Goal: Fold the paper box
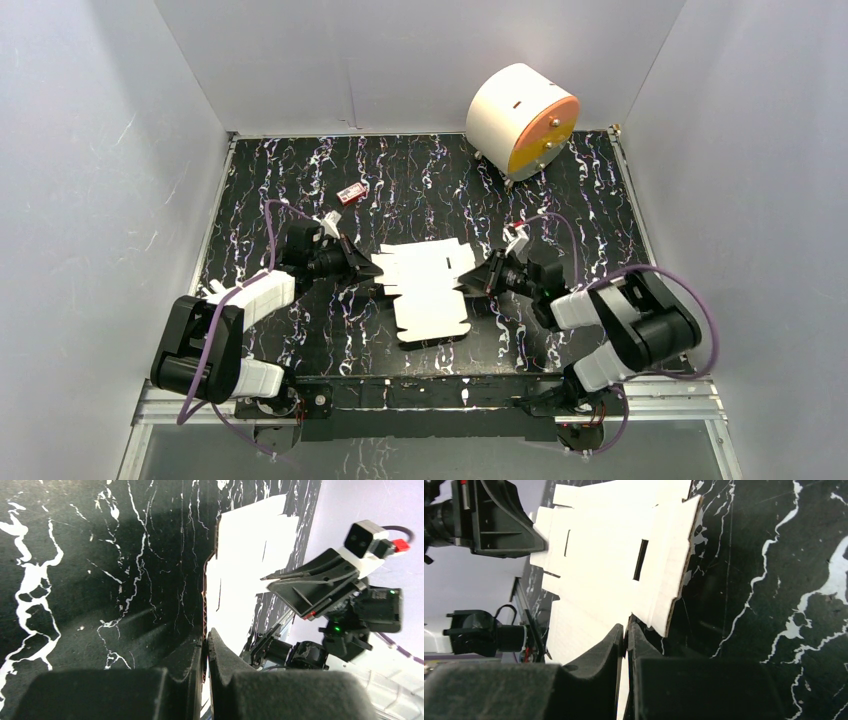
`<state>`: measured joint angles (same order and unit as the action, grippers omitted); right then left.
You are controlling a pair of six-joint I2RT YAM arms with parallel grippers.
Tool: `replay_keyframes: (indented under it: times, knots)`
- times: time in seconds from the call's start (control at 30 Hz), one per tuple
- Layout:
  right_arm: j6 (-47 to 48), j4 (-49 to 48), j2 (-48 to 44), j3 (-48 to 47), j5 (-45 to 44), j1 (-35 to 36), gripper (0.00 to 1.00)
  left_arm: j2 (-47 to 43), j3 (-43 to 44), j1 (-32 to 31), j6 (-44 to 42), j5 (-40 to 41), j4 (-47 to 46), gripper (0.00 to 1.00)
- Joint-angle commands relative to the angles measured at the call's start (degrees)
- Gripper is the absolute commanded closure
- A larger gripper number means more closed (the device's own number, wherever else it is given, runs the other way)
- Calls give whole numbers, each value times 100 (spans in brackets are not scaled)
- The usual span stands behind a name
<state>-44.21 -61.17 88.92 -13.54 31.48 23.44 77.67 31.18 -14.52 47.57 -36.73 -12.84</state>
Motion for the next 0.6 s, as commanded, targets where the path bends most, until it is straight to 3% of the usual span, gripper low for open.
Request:
replay_keyframes:
  times: [0.0, 0.17, 0.57]
  knots:
    - [1133, 2525, -835, -715, -1010, 431, 84, -199, 133, -5, -84, 28, 236, 100]
    - [1552, 3681, -1149, -1219, -1772, 801, 84, -191, 257, -94, -117, 200, 366, 100]
    - [2107, 5383, -844, -2382, -3548, 1758, 83, -78, 599, -439, -160, 856, 701, 100]
